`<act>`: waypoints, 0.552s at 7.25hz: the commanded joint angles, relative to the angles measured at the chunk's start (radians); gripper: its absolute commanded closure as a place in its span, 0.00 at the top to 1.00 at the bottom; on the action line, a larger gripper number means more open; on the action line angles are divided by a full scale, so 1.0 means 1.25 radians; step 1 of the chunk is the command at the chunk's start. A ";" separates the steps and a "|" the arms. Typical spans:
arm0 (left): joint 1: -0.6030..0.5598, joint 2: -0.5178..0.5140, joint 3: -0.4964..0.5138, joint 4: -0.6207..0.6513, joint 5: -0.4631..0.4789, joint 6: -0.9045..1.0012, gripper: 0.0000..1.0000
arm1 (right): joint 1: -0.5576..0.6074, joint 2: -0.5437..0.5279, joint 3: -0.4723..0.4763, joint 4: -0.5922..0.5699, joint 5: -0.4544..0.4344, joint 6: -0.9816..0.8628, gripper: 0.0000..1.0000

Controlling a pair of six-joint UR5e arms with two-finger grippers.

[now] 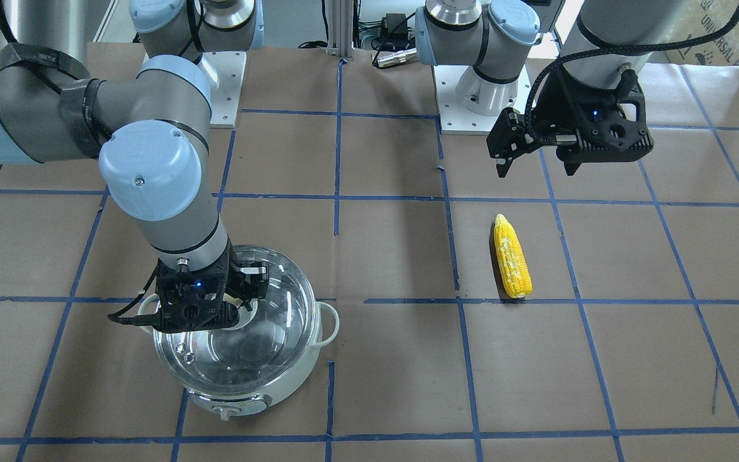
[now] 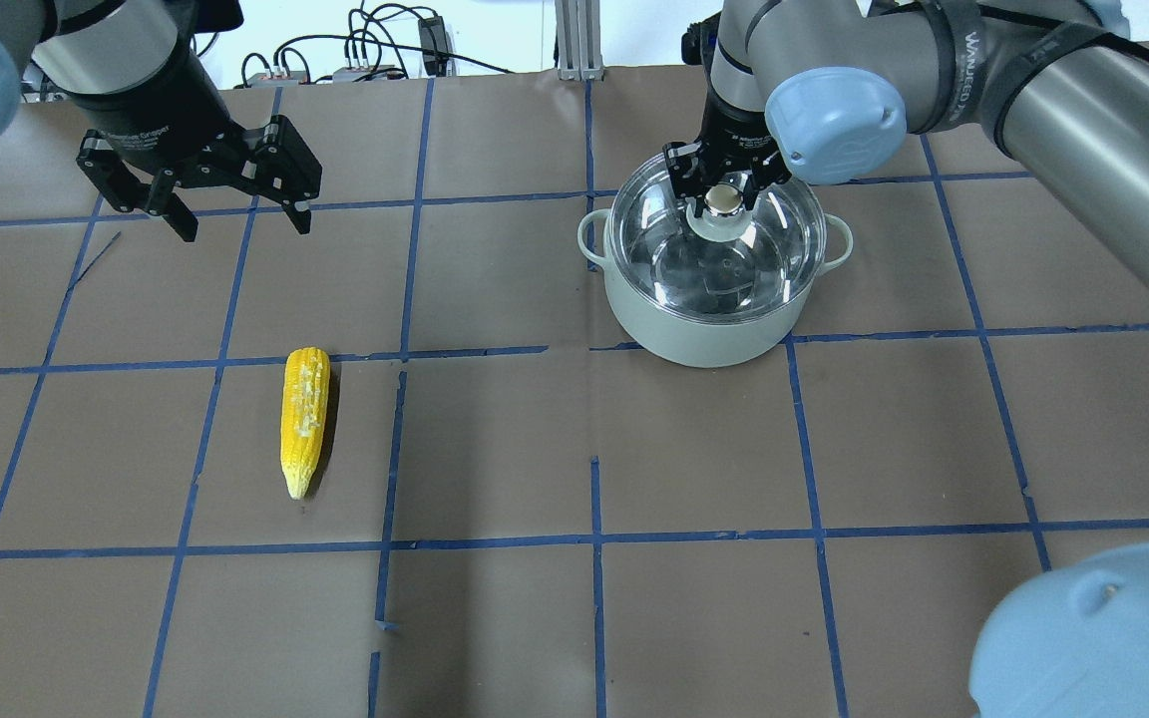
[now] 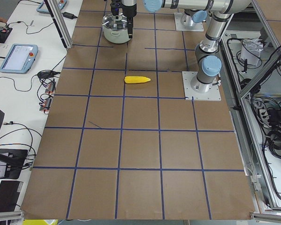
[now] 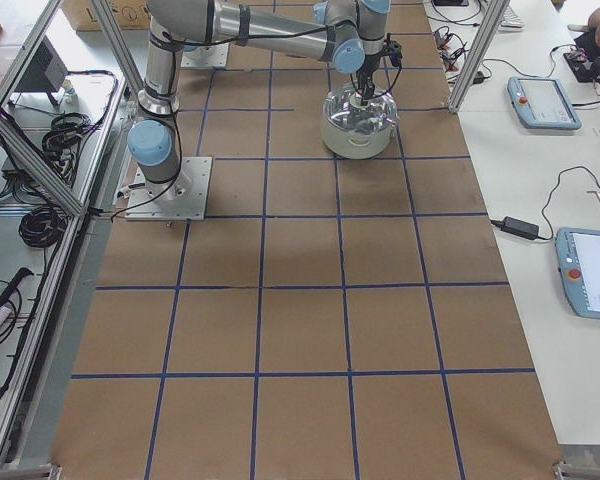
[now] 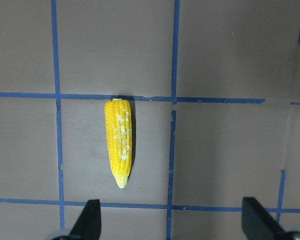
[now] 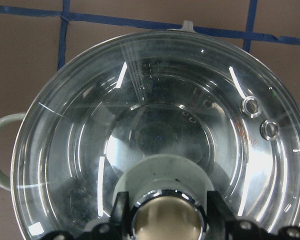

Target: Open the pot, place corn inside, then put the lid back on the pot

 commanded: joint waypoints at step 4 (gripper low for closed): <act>0.012 -0.005 -0.001 0.000 0.000 0.042 1.00 | 0.000 0.000 -0.001 0.010 0.000 0.000 0.50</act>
